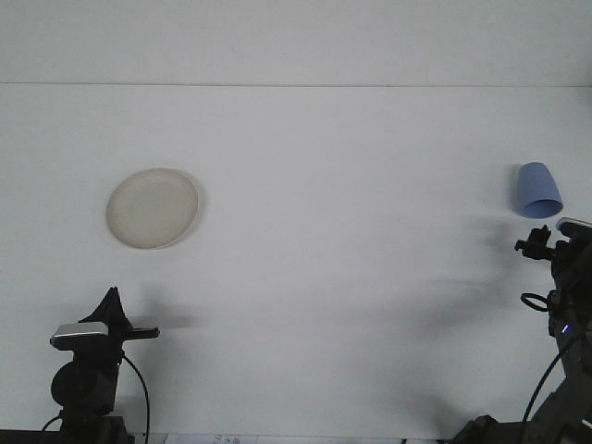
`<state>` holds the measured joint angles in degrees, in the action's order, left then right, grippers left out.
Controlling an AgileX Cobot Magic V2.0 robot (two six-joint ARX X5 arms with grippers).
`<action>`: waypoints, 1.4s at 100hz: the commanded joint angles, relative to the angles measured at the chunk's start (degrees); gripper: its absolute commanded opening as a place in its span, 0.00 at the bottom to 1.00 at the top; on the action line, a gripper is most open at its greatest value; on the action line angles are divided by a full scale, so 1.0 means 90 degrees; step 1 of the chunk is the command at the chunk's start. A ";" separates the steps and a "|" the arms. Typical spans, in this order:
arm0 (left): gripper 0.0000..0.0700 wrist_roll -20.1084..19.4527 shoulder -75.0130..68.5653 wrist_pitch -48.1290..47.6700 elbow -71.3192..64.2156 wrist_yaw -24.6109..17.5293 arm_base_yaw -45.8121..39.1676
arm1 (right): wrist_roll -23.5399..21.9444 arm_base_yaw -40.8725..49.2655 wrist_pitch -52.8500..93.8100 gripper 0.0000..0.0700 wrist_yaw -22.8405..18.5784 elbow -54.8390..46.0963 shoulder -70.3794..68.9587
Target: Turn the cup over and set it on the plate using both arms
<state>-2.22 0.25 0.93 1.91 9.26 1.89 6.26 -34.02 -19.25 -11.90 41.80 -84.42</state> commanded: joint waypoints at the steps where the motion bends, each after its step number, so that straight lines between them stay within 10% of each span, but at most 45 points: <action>1: 0.02 0.0012 -0.0007 0.0095 -0.0124 0.0010 -0.0007 | 0.0097 -0.0087 -0.0260 0.68 -0.0085 0.0243 -0.0393; 56: 0.02 0.0012 -0.0010 0.0095 -0.0124 0.0010 -0.0007 | 0.0153 -0.0177 -0.0673 0.67 -0.0857 0.2555 -0.3181; 92: 0.02 0.0015 -0.0007 0.0095 -0.0124 0.0010 -0.0007 | 0.0138 -0.0172 -0.1678 0.01 -0.1290 0.2715 -0.3543; 140: 0.02 0.0012 -0.0007 0.0095 -0.0124 0.0010 -0.0007 | -0.1681 -0.0073 0.0177 0.00 -0.1999 0.2725 -0.1676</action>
<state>-2.22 0.25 0.93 1.91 9.26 1.89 -5.48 -34.74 -20.78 -29.80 65.10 -103.63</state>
